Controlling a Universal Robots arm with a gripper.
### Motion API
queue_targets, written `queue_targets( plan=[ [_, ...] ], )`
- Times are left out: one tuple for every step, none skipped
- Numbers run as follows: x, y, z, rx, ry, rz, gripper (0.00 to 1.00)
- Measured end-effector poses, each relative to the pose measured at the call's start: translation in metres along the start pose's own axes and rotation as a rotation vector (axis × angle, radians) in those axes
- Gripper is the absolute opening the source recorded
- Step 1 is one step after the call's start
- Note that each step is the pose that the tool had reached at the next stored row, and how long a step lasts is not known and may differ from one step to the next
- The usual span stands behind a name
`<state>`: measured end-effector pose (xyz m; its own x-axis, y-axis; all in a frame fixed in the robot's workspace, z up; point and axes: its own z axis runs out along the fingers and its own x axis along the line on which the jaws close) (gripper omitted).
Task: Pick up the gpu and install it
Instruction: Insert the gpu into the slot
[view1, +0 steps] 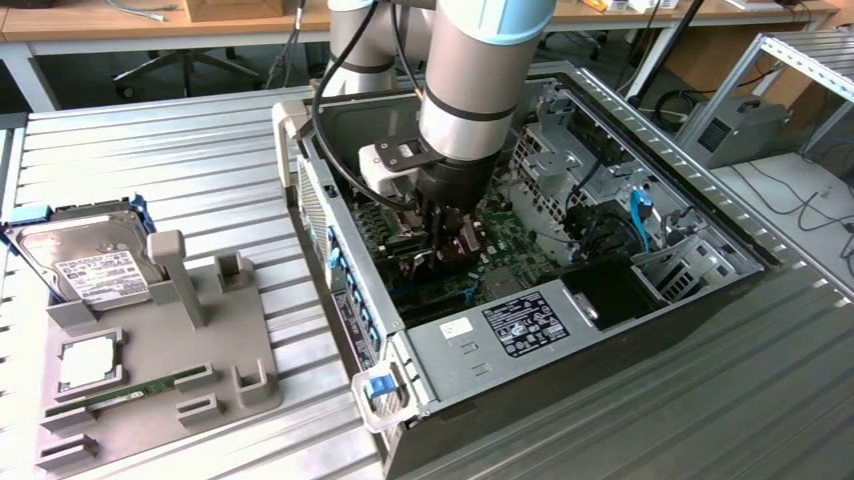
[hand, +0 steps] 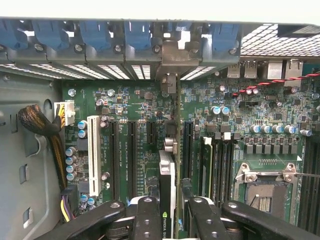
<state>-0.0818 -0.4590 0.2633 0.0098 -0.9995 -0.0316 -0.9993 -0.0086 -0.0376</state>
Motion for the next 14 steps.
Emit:
queue_targets(
  plan=[
    [0.0, 0.0, 0.0, 0.0, 0.0001, 0.0, 0.27],
    [0.0, 0.0, 0.0, -0.0001, 0.0001, 0.0, 0.27],
    [0.0, 0.0, 0.0, 0.0, 0.0, 0.0, 0.27],
    [0.0, 0.0, 0.0, -0.0001, 0.0, 0.0, 0.27],
    [0.0, 0.0, 0.0, -0.0001, 0.0001, 0.0, 0.27],
    [0.0, 0.0, 0.0, 0.0, 0.0, 0.0, 0.27],
    [0.0, 0.0, 0.0, 0.0, 0.0, 0.0, 0.27],
    [0.0, 0.0, 0.0, 0.0, 0.0, 0.0, 0.27],
    [-0.0001, 0.0, 0.0001, -0.0001, -0.0007, 0.0, 0.28],
    [0.0, 0.0001, 0.0002, 0.0001, -0.0005, 0.0, 0.28],
    [0.0, 0.0001, 0.0002, 0.0002, -0.0005, 0.0, 0.28],
    [0.0, 0.0, 0.0001, 0.0001, -0.0002, 0.0, 0.33],
    [0.0, 0.0, 0.0, 0.0, -0.0001, 0.0, 0.4],
    [0.0, 0.0, 0.0, -0.0001, 0.0, 0.0, 0.4]
  ],
)
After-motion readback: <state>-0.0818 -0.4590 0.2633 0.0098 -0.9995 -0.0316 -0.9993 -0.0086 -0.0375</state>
